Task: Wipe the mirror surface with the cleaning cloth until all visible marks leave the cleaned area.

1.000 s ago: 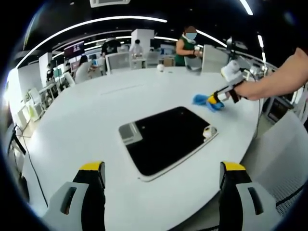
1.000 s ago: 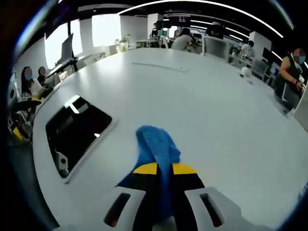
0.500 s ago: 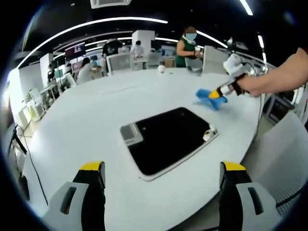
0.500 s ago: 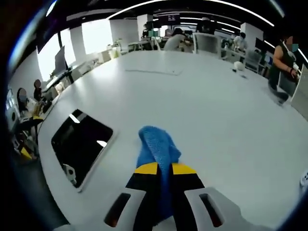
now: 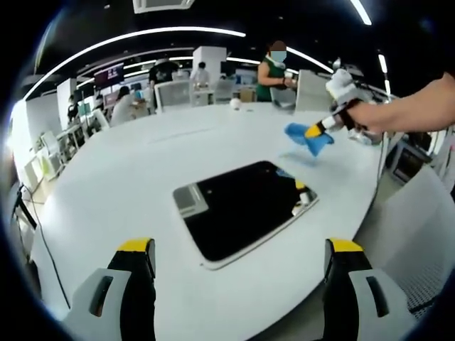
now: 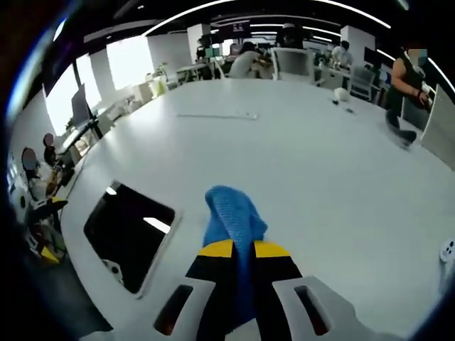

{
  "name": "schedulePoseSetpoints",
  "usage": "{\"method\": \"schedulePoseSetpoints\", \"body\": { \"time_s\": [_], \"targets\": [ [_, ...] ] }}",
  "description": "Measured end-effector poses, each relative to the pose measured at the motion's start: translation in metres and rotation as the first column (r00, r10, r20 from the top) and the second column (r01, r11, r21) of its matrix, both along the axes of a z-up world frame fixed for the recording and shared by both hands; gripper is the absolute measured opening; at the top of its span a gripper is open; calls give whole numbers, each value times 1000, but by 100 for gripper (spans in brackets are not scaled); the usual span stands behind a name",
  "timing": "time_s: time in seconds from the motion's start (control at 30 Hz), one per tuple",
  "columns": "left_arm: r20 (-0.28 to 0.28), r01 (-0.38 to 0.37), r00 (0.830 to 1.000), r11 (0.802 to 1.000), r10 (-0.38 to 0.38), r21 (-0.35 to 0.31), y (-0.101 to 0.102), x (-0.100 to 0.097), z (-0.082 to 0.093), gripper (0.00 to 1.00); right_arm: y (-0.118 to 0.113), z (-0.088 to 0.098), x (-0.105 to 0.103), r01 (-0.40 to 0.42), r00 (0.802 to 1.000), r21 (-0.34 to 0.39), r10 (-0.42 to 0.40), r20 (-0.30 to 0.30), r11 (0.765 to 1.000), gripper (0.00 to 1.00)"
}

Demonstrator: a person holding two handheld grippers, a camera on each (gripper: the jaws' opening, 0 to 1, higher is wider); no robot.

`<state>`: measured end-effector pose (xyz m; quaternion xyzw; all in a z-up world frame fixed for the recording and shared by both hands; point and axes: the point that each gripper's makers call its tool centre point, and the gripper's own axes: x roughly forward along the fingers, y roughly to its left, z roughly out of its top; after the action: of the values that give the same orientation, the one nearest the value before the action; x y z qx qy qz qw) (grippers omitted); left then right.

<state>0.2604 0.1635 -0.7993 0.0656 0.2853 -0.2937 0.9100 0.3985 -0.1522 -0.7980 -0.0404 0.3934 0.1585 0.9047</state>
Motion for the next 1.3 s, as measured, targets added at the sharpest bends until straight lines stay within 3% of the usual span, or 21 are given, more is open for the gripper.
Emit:
{"method": "schedulePoseSetpoints", "body": {
  "time_s": [0.13,0.2,0.33,0.5,1.03,1.3],
  "targets": [
    [-7,6,1000,1000,-6,9,-1,-2,-1,99,-3,3,-6,27,1000,1,-27,-10,1000,3],
    [-16,-8,1000,1000,8,-25,0,0,0,99,-5,5,-8,42,999,7,-42,-12,999,3],
    [1,5,1000,1000,-5,-24,-2,-1,2,99,-5,11,-8,43,999,9,-43,-7,999,3],
    [-15,0,1000,1000,0,-17,-1,-1,0,99,0,21,-8,40,999,18,-40,-2,999,3],
    [-15,4,1000,1000,-4,-6,-1,-1,0,99,64,54,7,-34,999,69,34,3,997,3],
    [-21,6,1000,1000,-6,-4,-1,-2,-2,99,94,59,7,-86,996,83,86,1,993,3]
  ]
}}
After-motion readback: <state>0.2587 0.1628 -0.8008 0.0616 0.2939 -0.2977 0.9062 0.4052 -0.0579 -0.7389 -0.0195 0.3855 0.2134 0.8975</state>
